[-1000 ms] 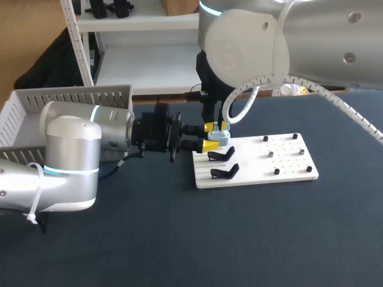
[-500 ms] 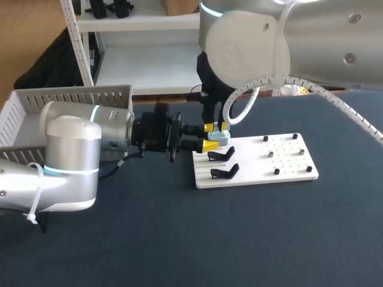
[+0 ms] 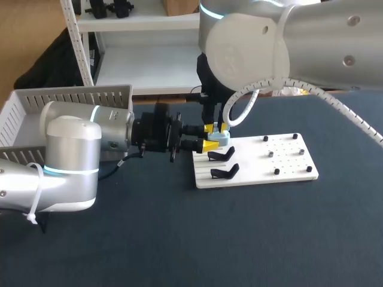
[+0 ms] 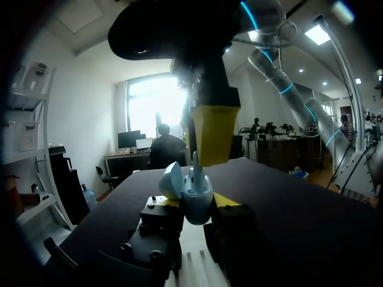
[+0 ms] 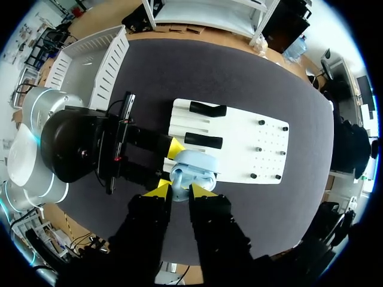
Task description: Pick up each earbud case from the left stands, insert the matching earbuds, close the lid, and place the case in the box.
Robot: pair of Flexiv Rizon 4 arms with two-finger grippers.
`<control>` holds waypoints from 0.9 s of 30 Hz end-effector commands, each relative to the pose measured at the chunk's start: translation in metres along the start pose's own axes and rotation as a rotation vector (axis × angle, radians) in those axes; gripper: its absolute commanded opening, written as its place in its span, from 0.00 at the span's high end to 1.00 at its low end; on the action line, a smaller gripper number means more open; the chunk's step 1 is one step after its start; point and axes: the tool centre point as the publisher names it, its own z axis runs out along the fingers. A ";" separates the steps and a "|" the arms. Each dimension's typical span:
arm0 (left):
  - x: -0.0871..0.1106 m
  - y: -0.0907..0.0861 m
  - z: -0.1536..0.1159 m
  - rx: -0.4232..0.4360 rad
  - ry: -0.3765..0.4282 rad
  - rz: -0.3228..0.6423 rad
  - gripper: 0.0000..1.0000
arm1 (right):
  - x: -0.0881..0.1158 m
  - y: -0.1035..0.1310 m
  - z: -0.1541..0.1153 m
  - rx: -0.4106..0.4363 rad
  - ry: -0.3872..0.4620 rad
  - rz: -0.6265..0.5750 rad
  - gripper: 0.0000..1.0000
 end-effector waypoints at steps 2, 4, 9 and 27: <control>0.000 0.000 0.000 0.000 -0.003 0.002 1.00 | -0.001 0.001 0.001 0.001 -0.005 0.004 1.00; 0.000 0.000 0.000 0.000 -0.003 0.002 1.00 | -0.001 0.001 0.001 0.001 -0.006 0.005 1.00; 0.000 0.000 0.000 0.000 -0.003 0.002 1.00 | -0.002 0.002 0.004 0.000 -0.003 0.006 1.00; 0.000 0.000 0.000 0.000 -0.003 0.002 1.00 | -0.006 0.003 0.009 0.003 -0.002 0.001 1.00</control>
